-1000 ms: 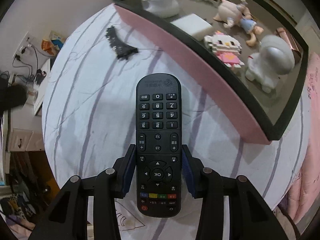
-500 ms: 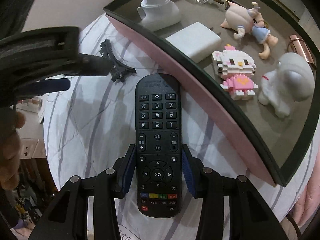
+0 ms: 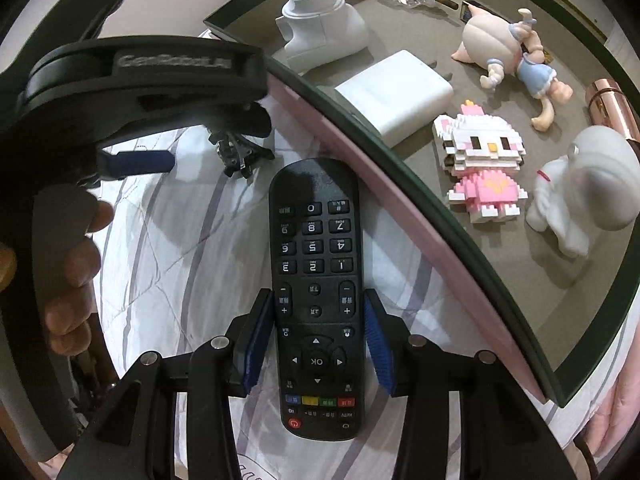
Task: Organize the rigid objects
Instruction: 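Grasp the black hair clip with the left tool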
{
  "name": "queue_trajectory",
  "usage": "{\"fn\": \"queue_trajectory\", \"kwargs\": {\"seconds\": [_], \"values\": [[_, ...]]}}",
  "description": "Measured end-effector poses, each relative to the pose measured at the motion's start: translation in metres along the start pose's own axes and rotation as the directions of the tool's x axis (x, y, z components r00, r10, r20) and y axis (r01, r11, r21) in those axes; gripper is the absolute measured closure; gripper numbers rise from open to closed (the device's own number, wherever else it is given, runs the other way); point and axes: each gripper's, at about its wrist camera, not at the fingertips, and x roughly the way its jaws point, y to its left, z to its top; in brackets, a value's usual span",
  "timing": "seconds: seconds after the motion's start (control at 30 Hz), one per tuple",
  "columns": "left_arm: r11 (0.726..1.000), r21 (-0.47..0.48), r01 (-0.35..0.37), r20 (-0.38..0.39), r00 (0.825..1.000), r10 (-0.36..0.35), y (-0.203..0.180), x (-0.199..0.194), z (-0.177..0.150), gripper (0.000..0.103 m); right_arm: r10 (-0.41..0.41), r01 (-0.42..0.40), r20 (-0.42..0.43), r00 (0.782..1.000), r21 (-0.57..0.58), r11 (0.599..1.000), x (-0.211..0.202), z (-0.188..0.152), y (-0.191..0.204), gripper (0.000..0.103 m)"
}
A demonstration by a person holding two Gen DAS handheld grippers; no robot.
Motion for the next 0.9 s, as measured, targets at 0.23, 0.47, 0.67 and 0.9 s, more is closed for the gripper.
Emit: {"fn": "queue_trajectory", "kwargs": {"seconds": [0.23, 0.47, 0.67, 0.9], "values": [[0.998, 0.034, -0.046, -0.019, 0.999, 0.046, -0.009, 0.002, 0.001, 0.010, 0.018, -0.018, -0.006, 1.000, 0.001, 1.000, -0.002, -0.005, -0.007, 0.057], [0.993, 0.087, -0.074, -0.013, 0.997, 0.075, -0.001, -0.008, -0.007, 0.048, 0.023, -0.023, -0.010, 1.000, -0.007, 1.000, -0.002, -0.010, -0.012, 0.057], [0.993, 0.104, -0.050, -0.033, 0.998, 0.054, 0.013, -0.015, -0.010, 0.079, 0.012, -0.012, -0.014, 1.000, -0.016, 1.000, -0.003, -0.015, -0.014, 0.057], [0.990, 0.137, -0.014, -0.068, 0.997, 0.024, 0.014, -0.019, -0.031, 0.084, -0.018, 0.017, -0.014, 1.000, -0.029, 0.999, -0.003, -0.022, -0.014, 0.057]]}}
